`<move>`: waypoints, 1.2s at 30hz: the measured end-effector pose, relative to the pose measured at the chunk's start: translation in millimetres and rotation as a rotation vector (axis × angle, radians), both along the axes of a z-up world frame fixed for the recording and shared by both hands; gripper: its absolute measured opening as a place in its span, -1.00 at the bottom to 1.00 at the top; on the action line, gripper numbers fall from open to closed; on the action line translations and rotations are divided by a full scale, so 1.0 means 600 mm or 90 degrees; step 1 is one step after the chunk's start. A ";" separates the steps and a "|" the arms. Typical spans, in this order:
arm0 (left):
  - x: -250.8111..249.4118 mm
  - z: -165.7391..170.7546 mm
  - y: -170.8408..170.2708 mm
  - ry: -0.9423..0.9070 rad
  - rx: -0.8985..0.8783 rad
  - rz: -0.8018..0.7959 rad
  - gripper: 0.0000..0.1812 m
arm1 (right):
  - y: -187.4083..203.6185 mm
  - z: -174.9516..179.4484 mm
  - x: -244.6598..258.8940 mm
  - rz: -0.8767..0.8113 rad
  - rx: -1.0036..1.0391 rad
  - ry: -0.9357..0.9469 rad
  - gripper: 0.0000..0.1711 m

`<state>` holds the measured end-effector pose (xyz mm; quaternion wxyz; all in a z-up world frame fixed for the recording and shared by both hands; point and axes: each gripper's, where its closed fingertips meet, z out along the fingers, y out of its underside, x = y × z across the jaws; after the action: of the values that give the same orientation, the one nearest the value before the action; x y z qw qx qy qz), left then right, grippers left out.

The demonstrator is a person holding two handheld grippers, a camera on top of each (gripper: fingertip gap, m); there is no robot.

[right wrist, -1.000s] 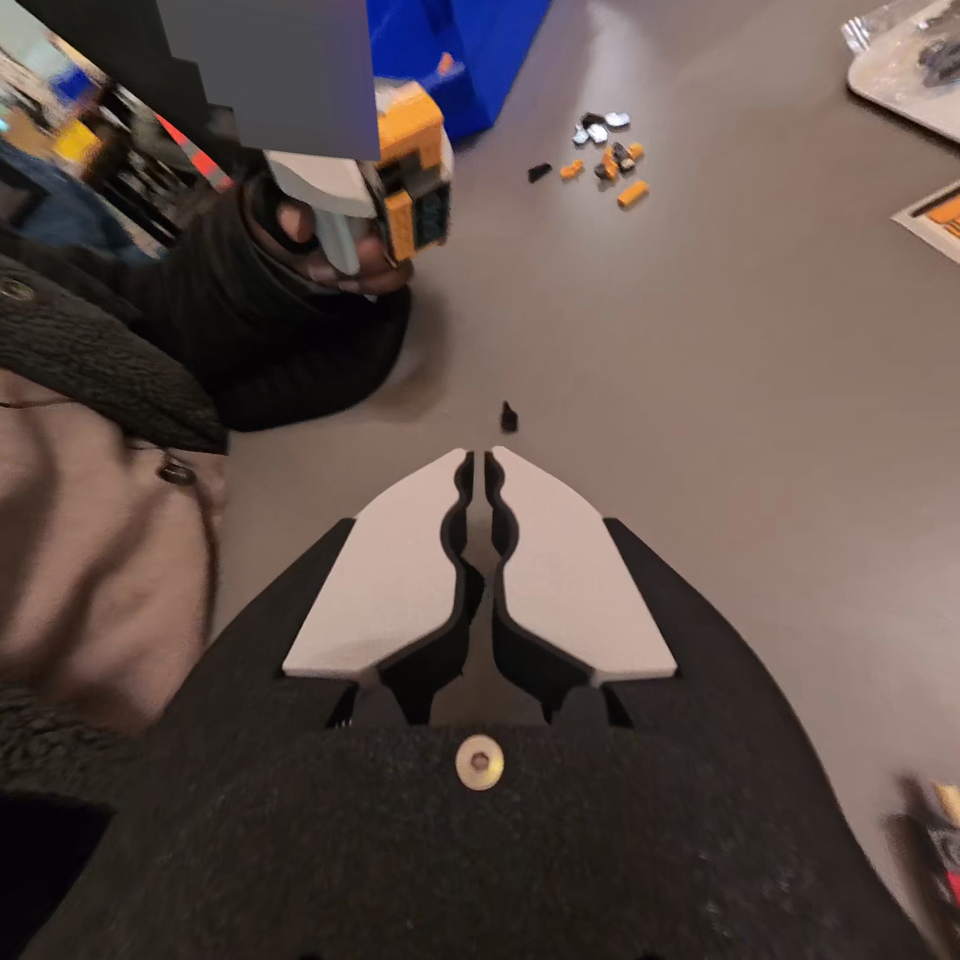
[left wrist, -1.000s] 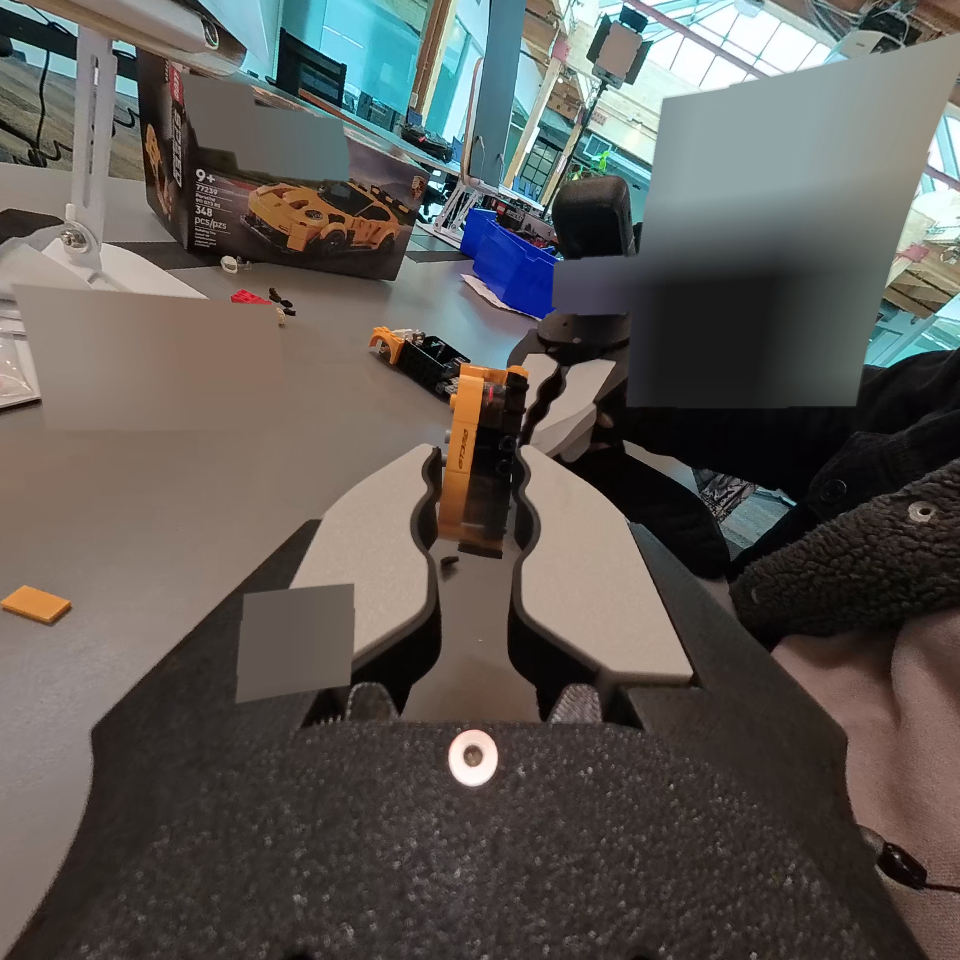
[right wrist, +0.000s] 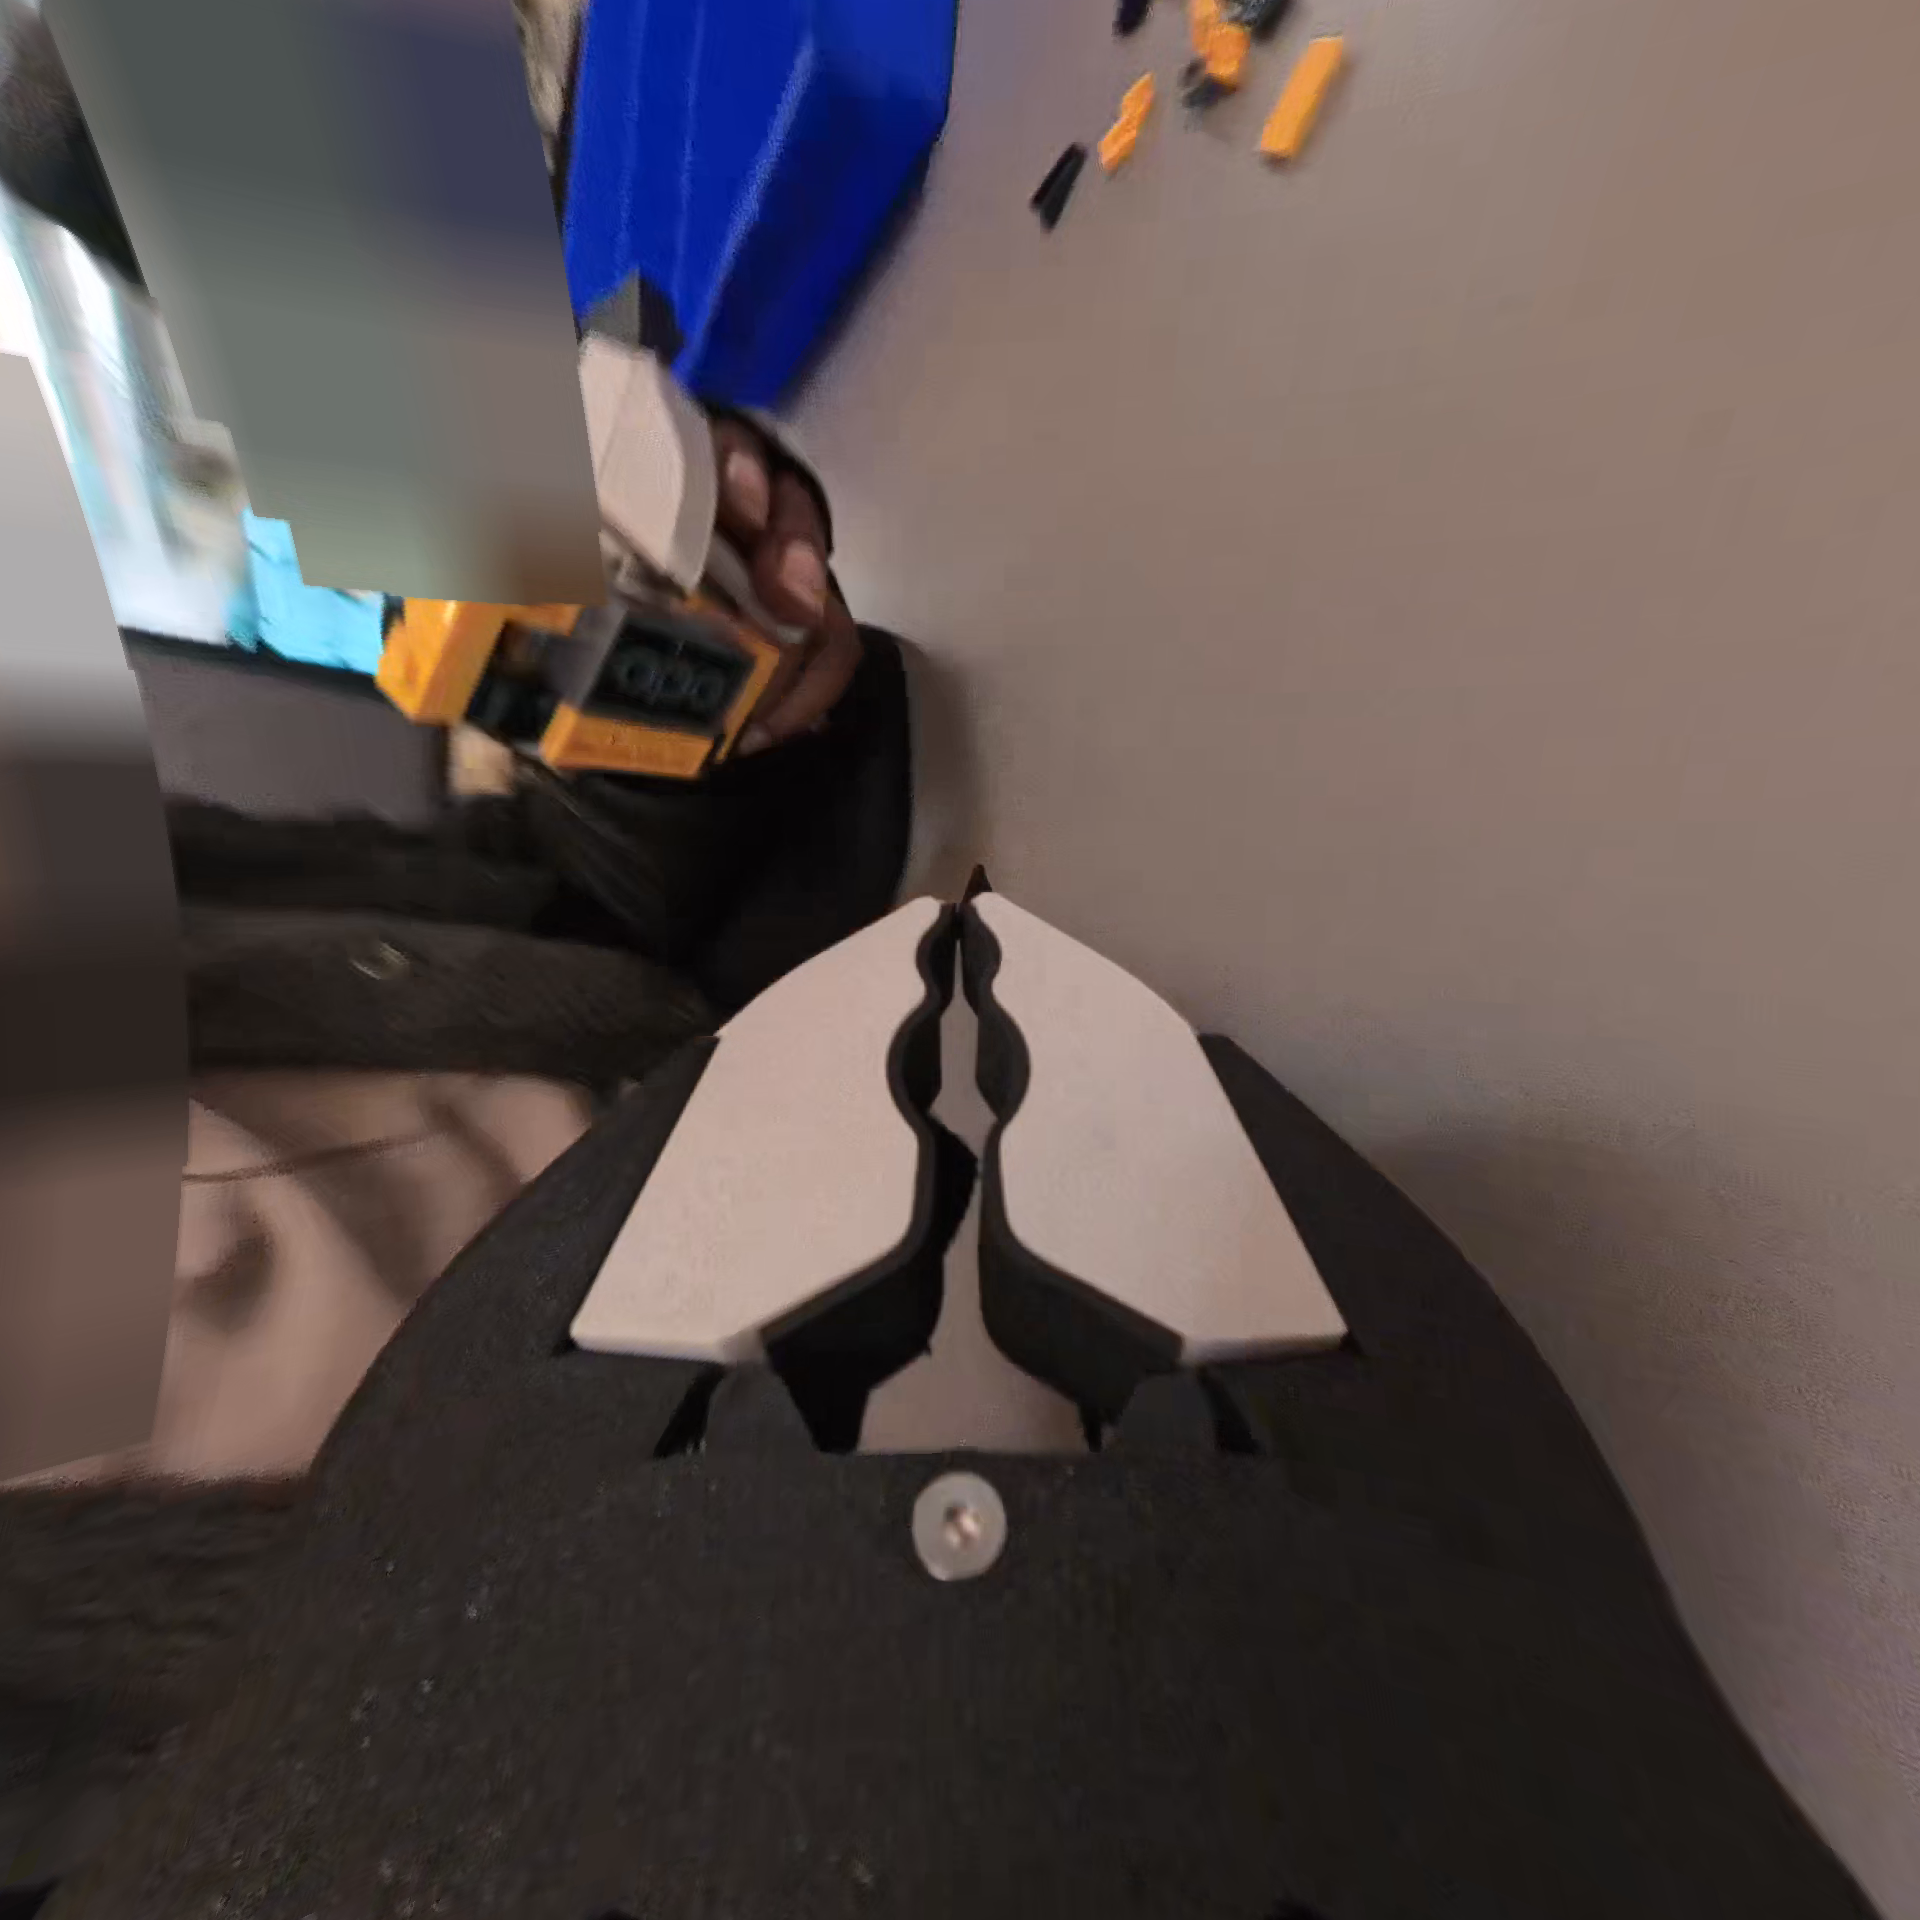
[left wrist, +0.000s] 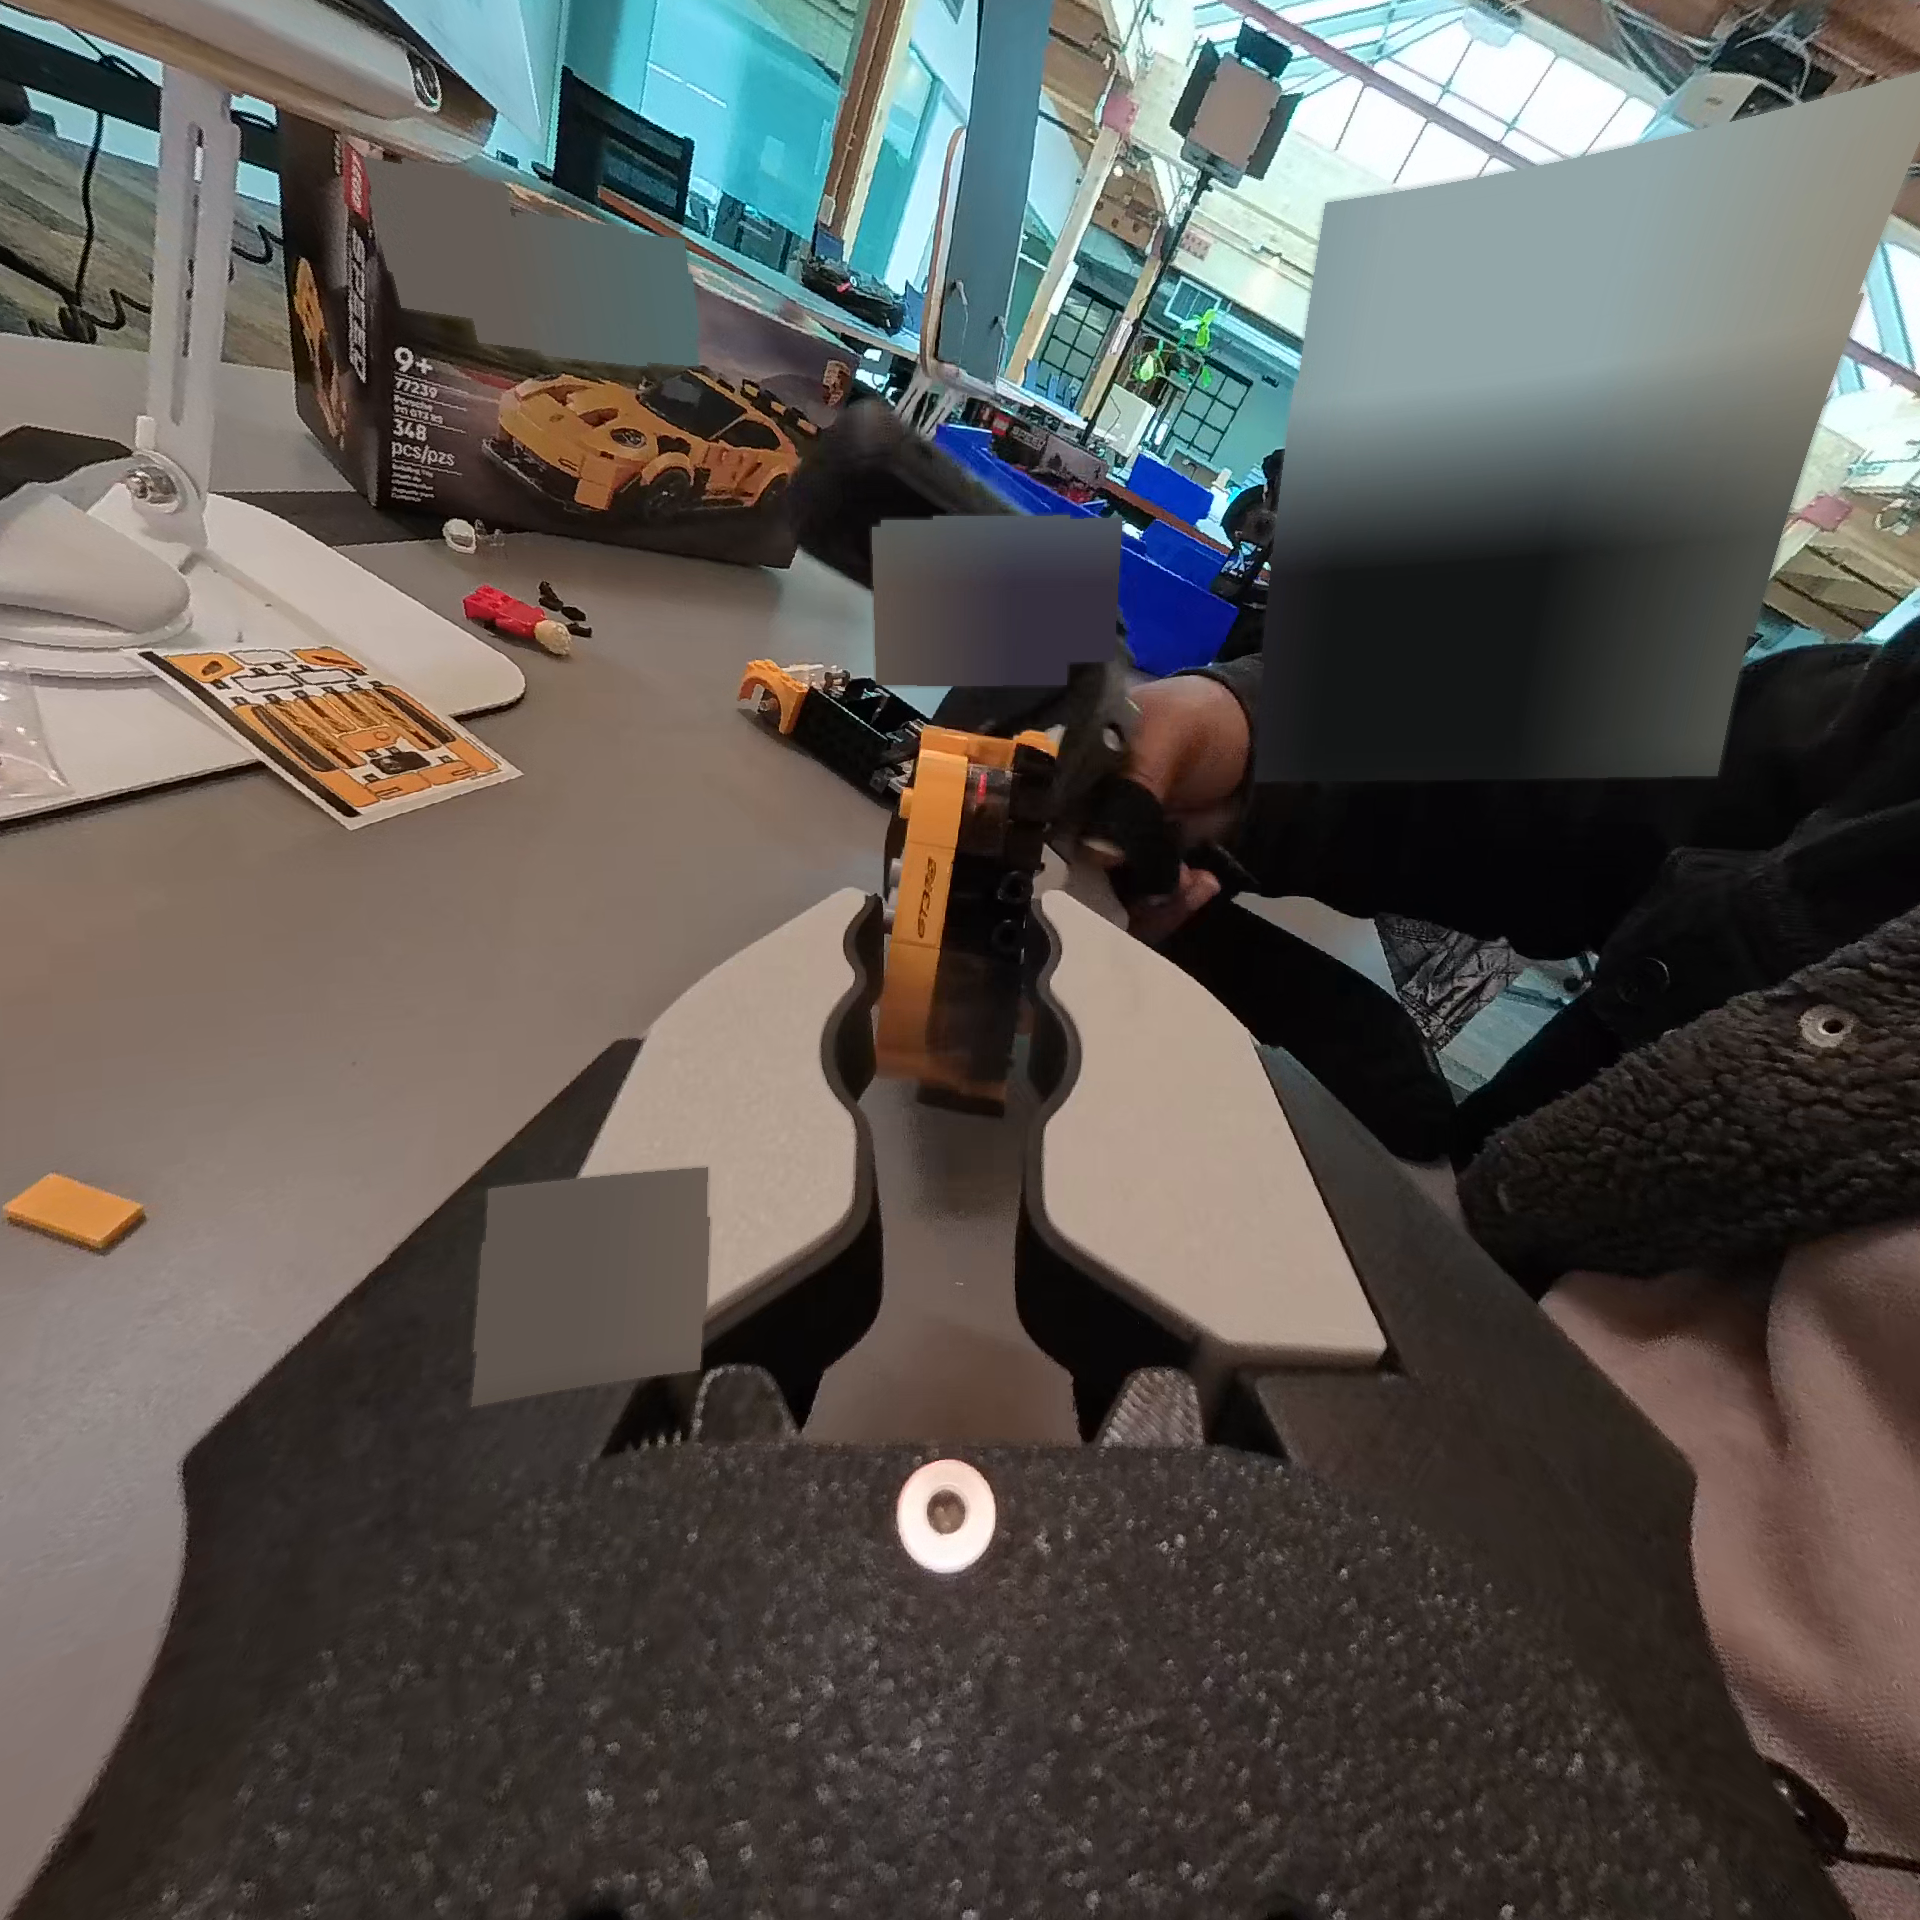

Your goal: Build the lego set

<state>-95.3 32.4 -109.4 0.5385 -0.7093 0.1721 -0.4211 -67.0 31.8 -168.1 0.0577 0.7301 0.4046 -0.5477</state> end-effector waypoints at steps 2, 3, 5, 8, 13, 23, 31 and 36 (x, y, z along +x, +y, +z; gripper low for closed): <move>-0.001 0.001 0.000 -0.002 0.000 0.001 -0.72 | 0.016 -0.003 0.002 -0.039 -0.055 -0.009 -0.90; -0.001 0.001 0.000 -0.002 0.000 0.001 -0.73 | 0.021 -0.006 0.003 -0.051 -0.064 -0.012 -0.86; -0.001 0.000 0.000 -0.003 -0.001 0.001 -0.73 | 0.029 -0.011 0.006 -0.066 -0.063 -0.020 -0.82; -0.001 0.000 0.001 -0.004 -0.002 0.000 -0.72 | 0.039 -0.018 0.009 -0.082 -0.049 -0.028 -0.80; -0.001 0.001 0.000 -0.004 -0.002 0.000 -0.72 | 0.064 -0.034 0.020 -0.072 0.131 -0.042 -0.89; -0.002 0.002 0.000 -0.005 0.000 0.002 -0.72 | 0.047 -0.061 0.012 0.194 0.678 -0.012 -0.76; -0.004 0.003 0.001 -0.006 0.004 0.008 -0.73 | 0.053 -0.075 0.010 0.128 0.602 -0.130 -0.75; -0.002 0.003 0.000 -0.003 0.005 0.006 -0.73 | 0.039 -0.075 0.004 0.145 0.584 -0.123 -0.75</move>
<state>-96.7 32.2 -107.7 0.5434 -0.7073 0.1690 -0.4194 -64.4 55.4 -212.9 -0.1732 0.6786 0.6748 -0.2326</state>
